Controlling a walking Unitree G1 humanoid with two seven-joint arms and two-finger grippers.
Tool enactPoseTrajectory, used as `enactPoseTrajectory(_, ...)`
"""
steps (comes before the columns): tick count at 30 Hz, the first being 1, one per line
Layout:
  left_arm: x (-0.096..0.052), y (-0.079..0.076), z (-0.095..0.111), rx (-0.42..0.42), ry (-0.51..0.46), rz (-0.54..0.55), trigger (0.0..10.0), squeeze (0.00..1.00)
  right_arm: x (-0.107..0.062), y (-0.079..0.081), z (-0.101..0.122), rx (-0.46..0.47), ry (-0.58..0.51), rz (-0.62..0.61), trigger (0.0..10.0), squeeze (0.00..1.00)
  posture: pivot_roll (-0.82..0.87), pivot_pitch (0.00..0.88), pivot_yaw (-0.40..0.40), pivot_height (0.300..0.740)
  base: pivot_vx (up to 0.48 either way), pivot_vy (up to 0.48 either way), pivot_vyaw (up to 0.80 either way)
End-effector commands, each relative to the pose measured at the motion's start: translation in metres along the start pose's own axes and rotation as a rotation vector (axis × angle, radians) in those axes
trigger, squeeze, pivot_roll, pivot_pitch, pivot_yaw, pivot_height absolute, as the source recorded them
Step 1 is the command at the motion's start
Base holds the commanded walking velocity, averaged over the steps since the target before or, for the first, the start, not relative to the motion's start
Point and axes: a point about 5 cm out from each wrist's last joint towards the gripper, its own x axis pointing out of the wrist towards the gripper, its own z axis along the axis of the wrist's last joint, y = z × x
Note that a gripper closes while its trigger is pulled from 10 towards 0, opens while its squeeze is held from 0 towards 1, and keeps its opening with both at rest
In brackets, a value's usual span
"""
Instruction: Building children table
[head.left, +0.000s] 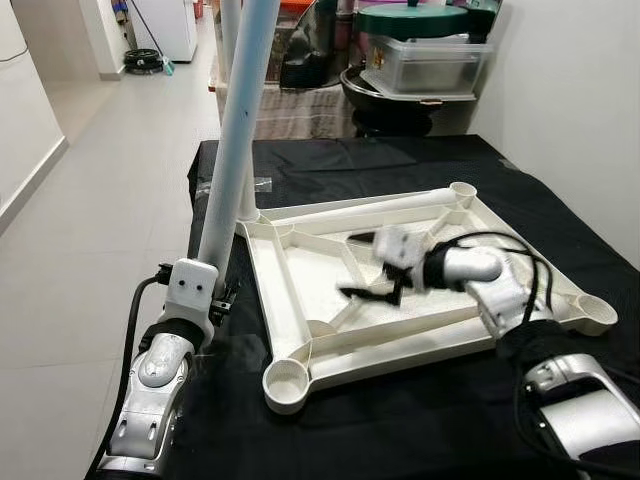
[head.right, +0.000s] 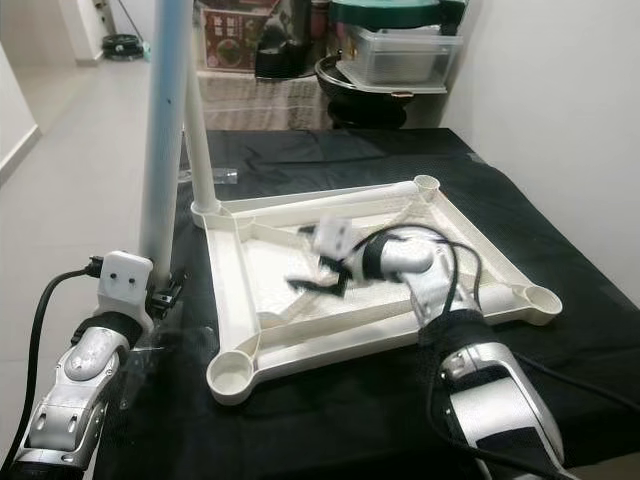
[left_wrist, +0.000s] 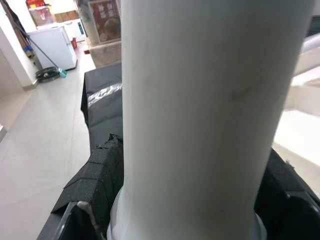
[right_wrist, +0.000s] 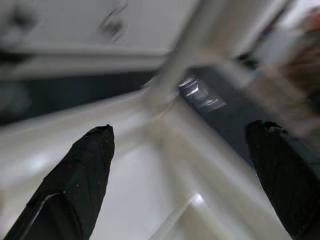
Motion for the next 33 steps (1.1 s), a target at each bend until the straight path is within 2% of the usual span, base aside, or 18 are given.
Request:
enactPoseTrajectory(1,0.000,-0.002,0.011,-0.019,-0.061,-0.016,10.0,0.00,-0.001,-0.009,0.001,0.102,-0.043,-0.125,10.0,1.00,0.05,0.000,-0.072,0.740,0.000,0.000,0.00)
enactPoseTrajectory(2,-0.001,-0.004,0.017,-0.038,-0.091,-0.043,10.0,0.00,-0.002,-0.020,0.003,0.249,-0.097,-0.264,10.0,1.00,0.05,0.000,-0.070,0.740,0.000,0.000,0.00)
enactPoseTrajectory(4,-0.001,-0.004,0.017,-0.038,-0.091,-0.043,10.0,0.00,-0.002,-0.020,0.003,0.249,-0.097,-0.264,10.0,1.00,0.05,0.000,-0.070,0.740,0.000,0.000,0.00)
enactPoseTrajectory(5,-0.002,-0.006,0.021,-0.049,-0.118,-0.074,10.0,0.00,-0.002,-0.024,0.002,0.397,-0.148,-0.356,10.0,0.00,0.05,0.000,-0.071,0.740,0.000,0.000,0.00)
enactPoseTrajectory(7,-0.006,-0.013,0.027,-0.069,-0.147,-0.150,10.0,0.00,0.002,-0.012,-0.007,0.635,-0.212,-0.416,10.0,0.00,0.06,0.000,-0.067,0.740,0.000,0.000,0.00)
enactPoseTrajectory(8,-0.008,-0.016,0.027,-0.072,-0.149,-0.175,10.0,0.00,0.004,-0.004,-0.010,0.684,-0.224,-0.405,10.0,0.00,0.06,0.000,-0.067,0.740,0.000,0.000,0.00)
enactPoseTrajectory(13,-0.011,-0.023,0.026,-0.069,-0.137,-0.233,10.0,0.00,0.009,0.017,-0.009,0.771,-0.267,-0.313,10.0,0.00,0.06,0.000,-0.066,0.740,0.000,0.000,0.00)
enactPoseTrajectory(16,-0.012,-0.025,0.025,-0.074,-0.130,-0.254,10.0,0.00,0.009,0.029,-0.003,0.776,-0.300,-0.210,10.0,0.00,0.06,0.000,-0.063,0.740,0.000,0.000,0.00)
enactPoseTrajectory(17,-0.012,-0.026,0.025,-0.083,-0.124,-0.275,10.0,0.00,0.007,0.039,0.004,0.785,-0.337,-0.088,10.0,0.00,0.06,0.000,-0.064,0.740,0.000,0.000,0.00)
enactPoseTrajectory(18,-0.012,-0.026,0.025,-0.083,-0.124,-0.275,10.0,0.00,0.007,0.039,0.004,0.785,-0.337,-0.088,10.0,0.00,0.06,0.000,-0.064,0.740,0.000,0.000,0.00)
enactPoseTrajectory(19,-0.013,-0.025,0.024,-0.085,-0.120,-0.301,10.0,0.00,0.001,0.047,0.012,0.758,-0.383,0.042,10.0,0.00,0.06,0.000,-0.062,0.740,0.000,0.000,0.00)
enactPoseTrajectory(20,-0.013,-0.025,0.024,-0.085,-0.120,-0.301,10.0,0.00,0.001,0.047,0.012,0.758,-0.383,0.042,10.0,0.00,0.06,0.000,-0.062,0.740,0.000,0.000,0.00)
enactPoseTrajectory(21,-0.013,-0.023,0.025,-0.090,-0.117,-0.335,10.0,0.00,-0.004,0.053,0.016,0.709,-0.396,0.152,10.0,0.00,0.06,0.000,-0.061,0.740,0.000,0.000,0.00)
enactPoseTrajectory(24,-0.015,-0.022,0.027,-0.090,-0.119,-0.377,10.0,0.00,-0.009,0.057,0.019,0.656,-0.400,0.220,10.0,0.00,0.06,0.000,-0.060,0.740,0.000,0.000,0.00)
enactPoseTrajectory(26,-0.020,-0.020,0.031,-0.114,-0.114,-0.463,10.0,0.00,-0.019,0.061,0.021,0.559,-0.383,0.310,10.0,0.00,0.06,0.000,-0.059,0.740,0.000,0.000,0.00)
enactPoseTrajectory(28,-0.020,-0.020,0.031,-0.114,-0.114,-0.463,10.0,0.00,-0.019,0.061,0.021,0.559,-0.383,0.310,10.0,0.00,0.06,0.000,-0.059,0.740,0.000,0.000,0.00)
enactPoseTrajectory(32,-0.035,-0.022,0.027,-0.113,-0.056,-0.649,10.0,0.00,-0.021,0.068,0.027,0.496,-0.373,0.386,10.0,0.00,0.06,0.000,-0.058,0.740,0.000,0.000,0.00)
enactPoseTrajectory(33,-0.035,-0.022,0.027,-0.113,-0.056,-0.649,10.0,0.00,-0.021,0.068,0.027,0.496,-0.373,0.386,10.0,0.00,0.06,0.000,-0.058,0.740,0.000,0.000,0.00)
